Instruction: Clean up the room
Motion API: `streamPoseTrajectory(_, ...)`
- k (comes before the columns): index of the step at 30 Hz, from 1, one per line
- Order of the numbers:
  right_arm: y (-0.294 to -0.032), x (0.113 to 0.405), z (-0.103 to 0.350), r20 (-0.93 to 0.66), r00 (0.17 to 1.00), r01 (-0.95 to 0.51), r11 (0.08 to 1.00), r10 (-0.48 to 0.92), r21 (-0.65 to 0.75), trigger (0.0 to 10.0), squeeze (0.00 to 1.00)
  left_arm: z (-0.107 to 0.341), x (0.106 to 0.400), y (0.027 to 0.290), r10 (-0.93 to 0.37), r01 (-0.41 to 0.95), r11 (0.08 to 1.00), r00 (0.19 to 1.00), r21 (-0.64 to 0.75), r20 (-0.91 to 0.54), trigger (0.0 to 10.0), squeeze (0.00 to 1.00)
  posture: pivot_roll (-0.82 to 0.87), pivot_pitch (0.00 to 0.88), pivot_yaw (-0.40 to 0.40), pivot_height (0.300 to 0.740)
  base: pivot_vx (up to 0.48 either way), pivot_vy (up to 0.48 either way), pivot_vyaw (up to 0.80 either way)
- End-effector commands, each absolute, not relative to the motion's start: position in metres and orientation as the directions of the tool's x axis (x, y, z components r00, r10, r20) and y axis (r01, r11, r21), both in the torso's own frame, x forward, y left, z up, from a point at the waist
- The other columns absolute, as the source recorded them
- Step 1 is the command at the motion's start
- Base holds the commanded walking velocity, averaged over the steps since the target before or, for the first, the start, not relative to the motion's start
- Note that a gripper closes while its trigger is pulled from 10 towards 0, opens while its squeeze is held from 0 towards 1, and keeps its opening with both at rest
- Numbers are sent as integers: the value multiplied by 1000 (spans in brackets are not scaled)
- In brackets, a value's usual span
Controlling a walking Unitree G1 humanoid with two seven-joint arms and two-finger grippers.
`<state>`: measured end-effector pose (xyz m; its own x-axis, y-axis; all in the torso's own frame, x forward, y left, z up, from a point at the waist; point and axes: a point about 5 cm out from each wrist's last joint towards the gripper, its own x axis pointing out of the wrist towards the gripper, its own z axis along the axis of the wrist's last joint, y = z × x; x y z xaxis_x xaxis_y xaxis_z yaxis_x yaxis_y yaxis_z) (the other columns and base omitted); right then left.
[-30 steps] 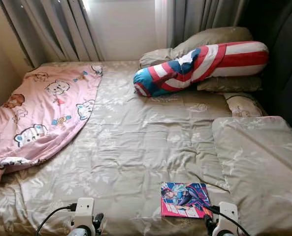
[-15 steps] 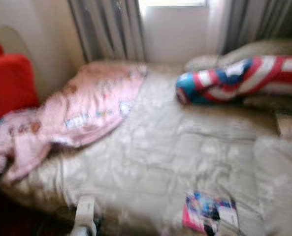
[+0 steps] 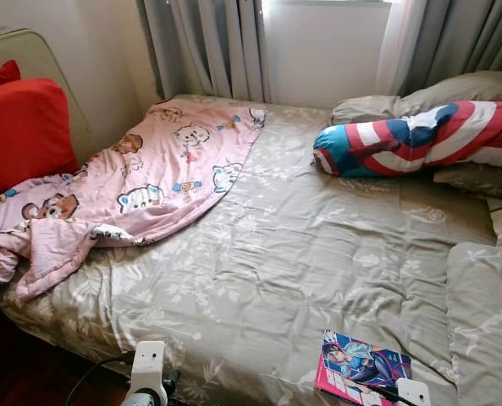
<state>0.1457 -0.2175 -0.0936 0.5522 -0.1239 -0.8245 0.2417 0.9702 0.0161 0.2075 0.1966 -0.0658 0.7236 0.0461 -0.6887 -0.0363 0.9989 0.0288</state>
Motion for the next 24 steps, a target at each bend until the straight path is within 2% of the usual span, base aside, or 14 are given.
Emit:
streamPoseTrajectory(1,-213,146,-94,-829,549,245,969,-108,36,10000,0,-70,201,199,44,-18,999,699,44,-714,10000,0,-12,0,27,740,0,247,0)
streamPoseTrajectory(15,-197,146,-97,-835,542,255,965,-93,58,10000,0,-73,196,200,46,-17,999,685,47,-727,10000,0,-8,0,31,740,0,247,0)
streamPoseTrajectory(21,-197,145,-98,-836,539,274,960,-101,61,10000,0,-73,194,199,46,-18,999,680,46,-732,10000,0,-8,0,31,740,0,249,0)
streamPoseTrajectory(24,-206,142,-97,-836,537,289,956,-113,56,10000,0,-74,193,199,49,-20,999,676,48,-735,10000,0,-9,0,32,740,0,286,0)
